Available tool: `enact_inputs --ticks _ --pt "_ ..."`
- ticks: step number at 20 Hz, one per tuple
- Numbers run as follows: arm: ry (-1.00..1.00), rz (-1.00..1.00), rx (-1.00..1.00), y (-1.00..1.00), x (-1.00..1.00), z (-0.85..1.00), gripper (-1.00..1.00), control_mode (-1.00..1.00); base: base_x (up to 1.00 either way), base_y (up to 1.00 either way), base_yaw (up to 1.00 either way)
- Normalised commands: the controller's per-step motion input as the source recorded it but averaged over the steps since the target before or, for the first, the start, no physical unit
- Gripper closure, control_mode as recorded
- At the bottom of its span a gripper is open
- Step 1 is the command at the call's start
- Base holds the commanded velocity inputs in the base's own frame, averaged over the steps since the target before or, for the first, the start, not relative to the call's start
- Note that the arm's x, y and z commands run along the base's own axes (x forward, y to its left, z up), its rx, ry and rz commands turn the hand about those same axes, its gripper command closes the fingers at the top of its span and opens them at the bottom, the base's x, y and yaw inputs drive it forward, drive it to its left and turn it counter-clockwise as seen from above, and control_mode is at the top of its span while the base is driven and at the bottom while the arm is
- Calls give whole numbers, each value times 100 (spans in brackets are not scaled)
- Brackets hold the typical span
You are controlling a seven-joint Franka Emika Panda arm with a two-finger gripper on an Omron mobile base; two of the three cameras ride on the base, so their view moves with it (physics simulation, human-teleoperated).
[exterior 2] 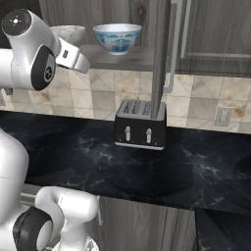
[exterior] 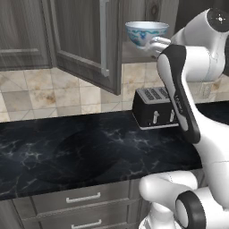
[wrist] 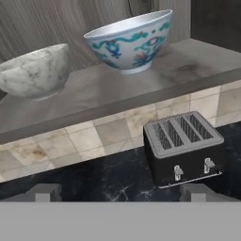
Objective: Move the bowls from the cabinet to the plates on the dining table.
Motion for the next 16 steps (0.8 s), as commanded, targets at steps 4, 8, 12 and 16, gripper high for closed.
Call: enact_inputs --ticks 4,8,12,16 --pt "5 10 4 20 -13 22 -100 -100 0 0 0" --pt "10 16 10 2 -22 2 -100 -100 0 0 0" --pt "5 16 8 4 -12 0 -100 -100 0 0 0" --pt "0 8 7 27 0 0 -100 -100 0 0 0"
